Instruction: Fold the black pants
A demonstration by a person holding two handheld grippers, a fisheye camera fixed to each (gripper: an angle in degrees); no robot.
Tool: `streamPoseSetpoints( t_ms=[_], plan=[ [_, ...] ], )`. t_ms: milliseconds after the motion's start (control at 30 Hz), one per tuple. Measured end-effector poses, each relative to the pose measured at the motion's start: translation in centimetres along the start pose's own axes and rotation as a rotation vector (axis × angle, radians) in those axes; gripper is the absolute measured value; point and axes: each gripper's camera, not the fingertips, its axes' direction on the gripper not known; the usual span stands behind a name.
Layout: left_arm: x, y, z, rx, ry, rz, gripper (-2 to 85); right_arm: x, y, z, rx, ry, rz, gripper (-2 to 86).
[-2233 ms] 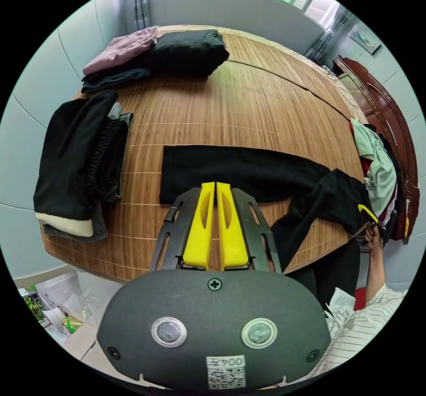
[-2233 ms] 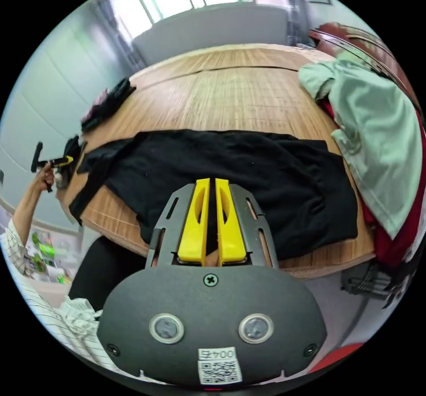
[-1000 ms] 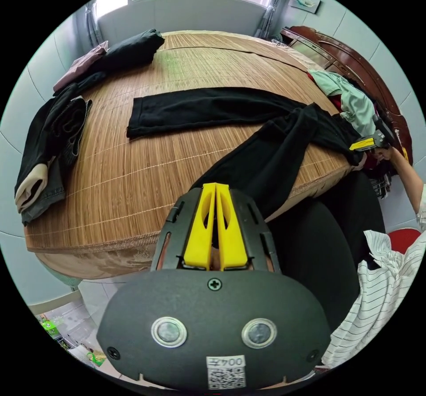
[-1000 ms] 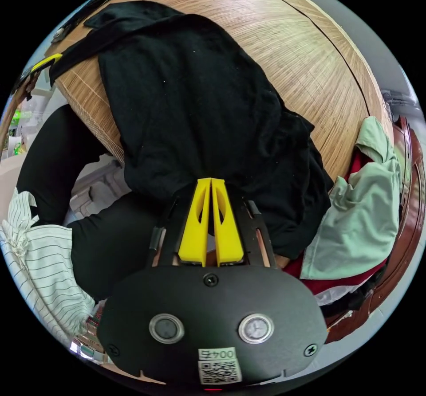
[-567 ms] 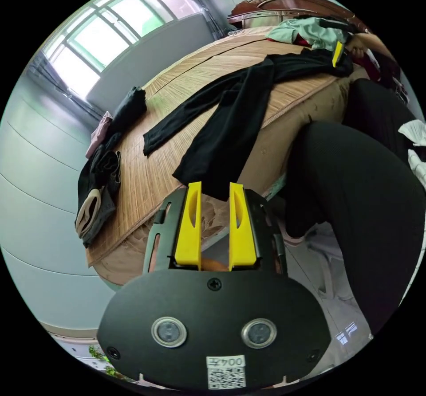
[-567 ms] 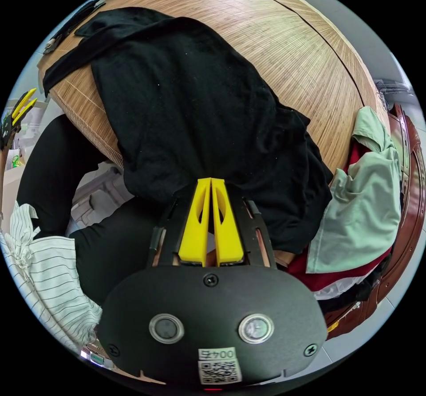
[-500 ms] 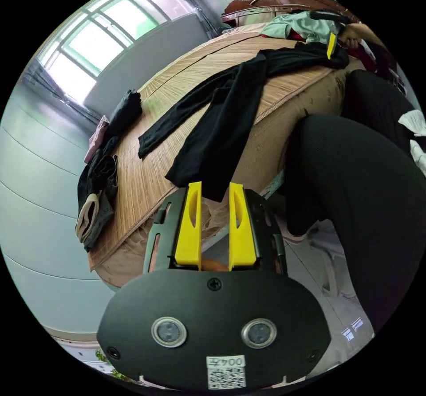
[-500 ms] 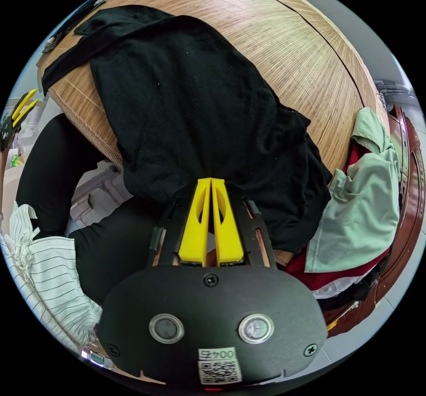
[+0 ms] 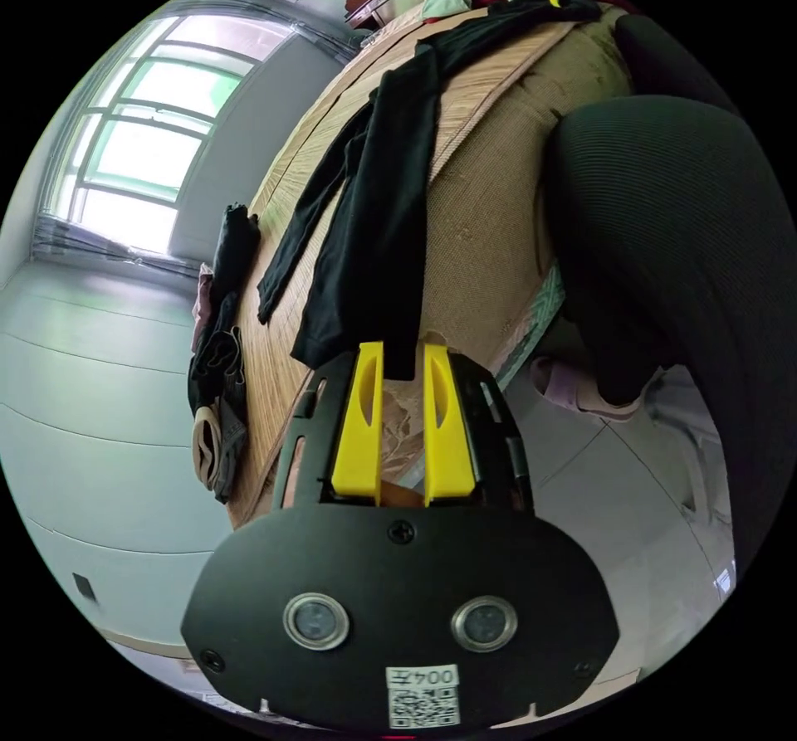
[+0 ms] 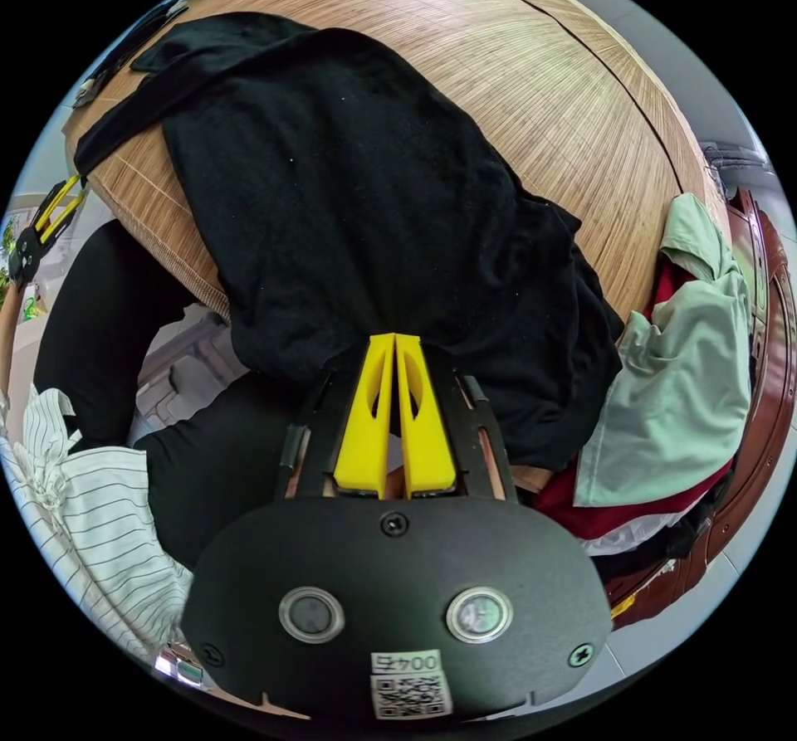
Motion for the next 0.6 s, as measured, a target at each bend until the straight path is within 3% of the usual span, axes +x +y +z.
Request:
streamPoseSetpoints(
  t_ms=[167, 367, 500, 600],
  plan=[
    [-5.5, -0.2, -0.8, 0.020, 0.106, -0.073, 1.6, 0.6, 0.0, 0.3, -0.003, -0.009, -0.004, -0.7],
    [-22.1, -1.7, -0.6, 0.041, 0.472, -0.372, 0.8, 1.4, -0.2, 0.6, -0.016, -0.020, -0.020, -0.7],
    [-32.9, -4.0, 4.3, 0.012, 0.750, -0.550, 0.8, 2.1, -0.2, 0.9, -0.021, -0.031, -0.029, -0.7],
    [-38.1, -6.0, 9.5, -0.051, 0.812, -0.610, 0.8, 2.9, 0.0, 1.1, -0.019, -0.051, -0.029, -0.7]
  ],
)
